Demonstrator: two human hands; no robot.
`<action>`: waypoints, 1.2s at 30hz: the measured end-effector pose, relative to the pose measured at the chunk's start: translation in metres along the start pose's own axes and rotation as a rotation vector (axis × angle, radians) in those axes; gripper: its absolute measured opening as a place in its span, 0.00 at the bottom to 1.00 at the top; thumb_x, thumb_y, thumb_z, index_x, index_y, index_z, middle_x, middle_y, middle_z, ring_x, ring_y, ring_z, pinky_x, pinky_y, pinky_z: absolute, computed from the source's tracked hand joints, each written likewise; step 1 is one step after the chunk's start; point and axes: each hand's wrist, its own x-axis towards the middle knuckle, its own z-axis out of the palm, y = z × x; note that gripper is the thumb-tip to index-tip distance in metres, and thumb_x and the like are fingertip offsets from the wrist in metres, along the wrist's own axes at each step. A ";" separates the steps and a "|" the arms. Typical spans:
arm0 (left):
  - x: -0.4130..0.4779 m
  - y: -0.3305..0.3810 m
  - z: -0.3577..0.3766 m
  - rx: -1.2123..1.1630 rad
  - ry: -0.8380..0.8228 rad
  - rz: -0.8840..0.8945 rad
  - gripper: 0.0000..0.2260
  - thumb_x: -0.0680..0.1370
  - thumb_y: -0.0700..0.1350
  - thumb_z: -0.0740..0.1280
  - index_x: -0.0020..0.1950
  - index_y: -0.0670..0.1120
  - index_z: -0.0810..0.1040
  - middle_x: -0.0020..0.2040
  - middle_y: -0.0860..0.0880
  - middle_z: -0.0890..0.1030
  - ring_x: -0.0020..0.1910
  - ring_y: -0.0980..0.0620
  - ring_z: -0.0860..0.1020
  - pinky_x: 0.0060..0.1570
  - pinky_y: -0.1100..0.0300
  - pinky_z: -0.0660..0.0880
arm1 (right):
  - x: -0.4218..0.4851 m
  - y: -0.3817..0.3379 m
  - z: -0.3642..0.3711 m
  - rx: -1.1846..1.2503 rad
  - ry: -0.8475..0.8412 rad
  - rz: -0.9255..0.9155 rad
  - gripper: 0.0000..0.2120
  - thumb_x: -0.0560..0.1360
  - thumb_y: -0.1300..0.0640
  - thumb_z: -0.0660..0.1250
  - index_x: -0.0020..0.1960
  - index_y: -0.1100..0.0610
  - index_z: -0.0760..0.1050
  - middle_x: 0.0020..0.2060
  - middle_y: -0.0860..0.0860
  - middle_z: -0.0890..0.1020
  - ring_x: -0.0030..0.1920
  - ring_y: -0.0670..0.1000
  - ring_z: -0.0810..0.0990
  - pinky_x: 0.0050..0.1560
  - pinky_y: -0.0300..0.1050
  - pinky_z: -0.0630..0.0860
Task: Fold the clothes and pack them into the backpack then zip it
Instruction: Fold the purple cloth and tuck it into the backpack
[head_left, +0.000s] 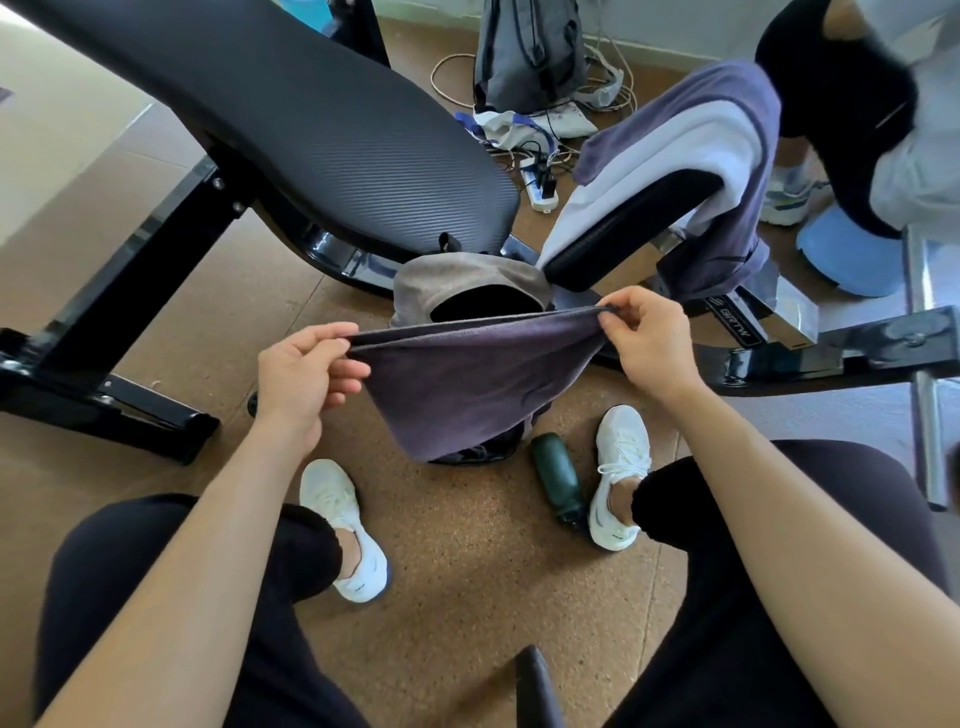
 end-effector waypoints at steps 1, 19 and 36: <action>0.000 -0.002 -0.001 0.026 0.052 0.030 0.12 0.82 0.38 0.62 0.53 0.48 0.85 0.36 0.45 0.85 0.28 0.54 0.80 0.27 0.66 0.75 | 0.002 0.003 0.001 0.004 -0.031 0.028 0.07 0.79 0.64 0.68 0.50 0.53 0.81 0.40 0.49 0.83 0.41 0.47 0.81 0.46 0.40 0.78; -0.019 -0.034 0.068 0.385 -0.429 0.350 0.20 0.74 0.42 0.78 0.65 0.49 0.80 0.56 0.54 0.84 0.56 0.60 0.81 0.54 0.64 0.79 | -0.021 -0.032 -0.015 0.192 -0.413 -0.069 0.12 0.78 0.66 0.65 0.47 0.52 0.83 0.40 0.60 0.84 0.41 0.48 0.81 0.45 0.39 0.77; -0.029 -0.096 0.077 0.901 -0.677 0.318 0.07 0.75 0.42 0.66 0.42 0.55 0.77 0.38 0.53 0.81 0.43 0.41 0.81 0.43 0.48 0.78 | -0.037 -0.035 -0.024 0.415 -0.400 -0.080 0.11 0.80 0.68 0.67 0.48 0.54 0.83 0.38 0.48 0.81 0.40 0.43 0.77 0.45 0.34 0.72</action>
